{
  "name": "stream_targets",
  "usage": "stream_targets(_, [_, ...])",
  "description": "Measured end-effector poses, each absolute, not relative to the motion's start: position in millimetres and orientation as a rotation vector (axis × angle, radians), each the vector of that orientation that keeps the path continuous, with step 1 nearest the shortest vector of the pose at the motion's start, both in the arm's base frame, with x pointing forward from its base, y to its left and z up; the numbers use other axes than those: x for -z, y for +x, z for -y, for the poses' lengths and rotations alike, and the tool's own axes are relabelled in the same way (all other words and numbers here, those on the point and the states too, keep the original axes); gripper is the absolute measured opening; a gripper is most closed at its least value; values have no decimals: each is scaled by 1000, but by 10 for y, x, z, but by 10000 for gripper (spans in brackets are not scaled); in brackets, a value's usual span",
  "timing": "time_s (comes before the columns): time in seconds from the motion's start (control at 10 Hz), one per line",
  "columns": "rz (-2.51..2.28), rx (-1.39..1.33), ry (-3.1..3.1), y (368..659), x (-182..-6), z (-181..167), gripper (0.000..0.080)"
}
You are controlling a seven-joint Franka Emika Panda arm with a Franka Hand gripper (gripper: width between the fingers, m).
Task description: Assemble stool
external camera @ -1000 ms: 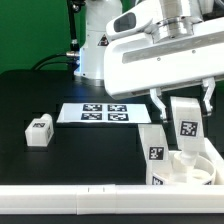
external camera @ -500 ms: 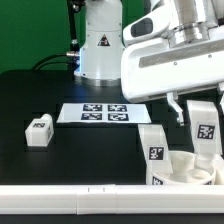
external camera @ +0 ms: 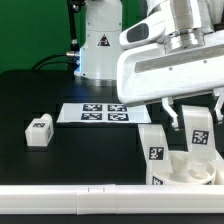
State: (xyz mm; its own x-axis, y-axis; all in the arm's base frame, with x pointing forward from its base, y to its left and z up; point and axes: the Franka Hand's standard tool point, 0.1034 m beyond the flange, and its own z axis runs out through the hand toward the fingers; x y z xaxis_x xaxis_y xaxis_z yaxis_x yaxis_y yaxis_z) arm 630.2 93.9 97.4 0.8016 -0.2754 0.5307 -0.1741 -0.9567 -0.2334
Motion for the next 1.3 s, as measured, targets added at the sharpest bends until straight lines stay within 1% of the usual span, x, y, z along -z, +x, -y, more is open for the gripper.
stream_targets(0.2, [-356, 866, -2816, 6310, -931, -946, 324])
stream_targets(0.5, [-356, 869, -2814, 6321, -910, -958, 324])
stream_targets(0.7, [-351, 852, -2820, 6290, -840, -986, 324])
stream_targets(0.9, [-352, 848, -2822, 6284, -827, -981, 324])
stream_targets(1.0, [-346, 836, -2826, 6258, -776, -1013, 324])
stream_targets(1.3, [-340, 838, -2826, 6254, -769, -1041, 324])
